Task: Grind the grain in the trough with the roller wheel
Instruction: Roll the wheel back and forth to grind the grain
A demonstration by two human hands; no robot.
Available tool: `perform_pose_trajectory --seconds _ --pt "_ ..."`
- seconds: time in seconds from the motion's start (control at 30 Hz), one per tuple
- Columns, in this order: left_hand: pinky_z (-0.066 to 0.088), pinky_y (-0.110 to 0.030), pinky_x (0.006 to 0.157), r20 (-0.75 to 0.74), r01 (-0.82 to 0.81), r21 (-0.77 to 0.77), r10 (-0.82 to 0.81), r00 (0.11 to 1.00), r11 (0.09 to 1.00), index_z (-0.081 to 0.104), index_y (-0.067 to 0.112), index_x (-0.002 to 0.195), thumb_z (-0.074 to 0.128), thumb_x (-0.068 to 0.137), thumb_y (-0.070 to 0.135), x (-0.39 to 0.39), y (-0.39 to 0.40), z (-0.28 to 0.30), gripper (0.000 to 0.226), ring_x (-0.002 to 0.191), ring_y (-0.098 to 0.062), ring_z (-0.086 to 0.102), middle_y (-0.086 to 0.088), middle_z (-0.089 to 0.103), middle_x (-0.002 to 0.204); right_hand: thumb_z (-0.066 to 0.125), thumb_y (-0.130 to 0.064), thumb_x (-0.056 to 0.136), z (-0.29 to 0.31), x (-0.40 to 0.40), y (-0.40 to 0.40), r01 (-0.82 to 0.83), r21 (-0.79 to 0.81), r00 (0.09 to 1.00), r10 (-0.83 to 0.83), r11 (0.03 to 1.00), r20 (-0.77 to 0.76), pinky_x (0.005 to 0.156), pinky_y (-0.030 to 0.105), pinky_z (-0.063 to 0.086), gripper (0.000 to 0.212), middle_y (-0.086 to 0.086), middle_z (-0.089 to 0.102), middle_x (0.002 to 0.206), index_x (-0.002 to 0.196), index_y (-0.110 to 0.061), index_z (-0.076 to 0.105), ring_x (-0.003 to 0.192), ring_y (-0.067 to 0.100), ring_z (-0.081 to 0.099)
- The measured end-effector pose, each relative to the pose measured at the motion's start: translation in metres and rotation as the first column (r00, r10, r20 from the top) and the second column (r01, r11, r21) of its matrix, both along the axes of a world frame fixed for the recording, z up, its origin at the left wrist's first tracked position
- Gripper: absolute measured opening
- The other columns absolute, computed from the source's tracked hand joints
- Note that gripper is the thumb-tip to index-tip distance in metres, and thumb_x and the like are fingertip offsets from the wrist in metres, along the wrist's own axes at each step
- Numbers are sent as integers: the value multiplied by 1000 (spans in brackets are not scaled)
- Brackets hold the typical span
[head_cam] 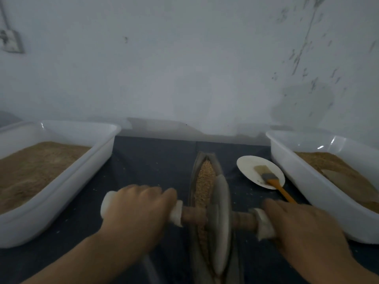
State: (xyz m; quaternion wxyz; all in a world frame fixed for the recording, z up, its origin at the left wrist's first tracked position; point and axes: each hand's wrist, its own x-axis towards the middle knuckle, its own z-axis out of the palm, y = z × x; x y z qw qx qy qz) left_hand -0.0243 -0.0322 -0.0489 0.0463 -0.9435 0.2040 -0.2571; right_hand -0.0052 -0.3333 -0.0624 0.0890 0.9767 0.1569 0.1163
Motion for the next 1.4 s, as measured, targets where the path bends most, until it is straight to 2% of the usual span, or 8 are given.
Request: perform_pose_trajectory --seconds 0.17,0.37,0.53,0.6,0.73,0.9,1.17,1.4 --pt "34 -30 62 -99 -176 46 180 979 983 39 32 85 56 84 39 36 -9 -2 18 77 -16 59 8 57 83 85 -28 55 -5 21 14 -39 48 982 29 998 186 40 24 37 49 -11 45 56 72 -36 40 47 7 46" --pt "32 -33 61 -4 -221 91 223 975 971 37 29 84 58 86 32 101 -23 2 21 81 -22 63 2 65 91 60 -37 87 -1 82 23 90 39 980 -96 995 177 63 31 47 18 -7 58 83 97 -29 47 74 15 56" --pt "32 -32 62 -106 -169 52 173 979 984 38 35 85 59 84 40 56 -11 2 22 82 -20 62 6 62 90 80 -36 65 -1 34 15 -23 9 974 20 1000 224 47 20 28 38 -8 48 60 76 -35 44 48 9 45" --pt "32 -30 58 -94 -108 49 113 989 993 32 35 80 63 75 46 25 -1 -1 33 72 -17 62 8 59 79 83 -36 55 5 6 11 -51 17 990 48 999 134 40 20 30 56 -11 35 55 68 -39 29 45 6 33" --pt "25 -24 41 71 68 81 -74 995 994 42 31 63 84 39 36 -4 8 0 49 36 -13 44 8 44 48 64 -49 77 5 -16 4 15 -48 1000 -13 999 28 63 22 46 42 -14 40 68 72 -45 23 64 2 46" --pt "36 -31 60 -48 -175 59 178 983 983 34 33 80 57 82 45 51 -6 -5 26 74 -19 61 8 58 79 67 -38 79 0 28 16 24 17 988 -26 1000 153 53 24 35 24 -10 51 69 84 -33 44 61 8 51" --pt "34 -33 62 -73 -210 0 210 975 978 37 31 82 55 86 38 90 -11 -7 20 79 -24 61 4 62 88 61 -36 85 8 85 21 15 -12 976 -12 1000 218 56 30 42 29 -4 58 79 84 -27 33 67 17 53" --pt "41 -27 47 -22 -23 -8 22 1000 1000 37 32 70 72 64 41 -2 10 -14 36 49 -15 54 10 42 56 88 -13 34 10 -18 2 -238 22 909 215 971 357 29 26 30 54 -5 42 47 62 -23 42 34 15 38"
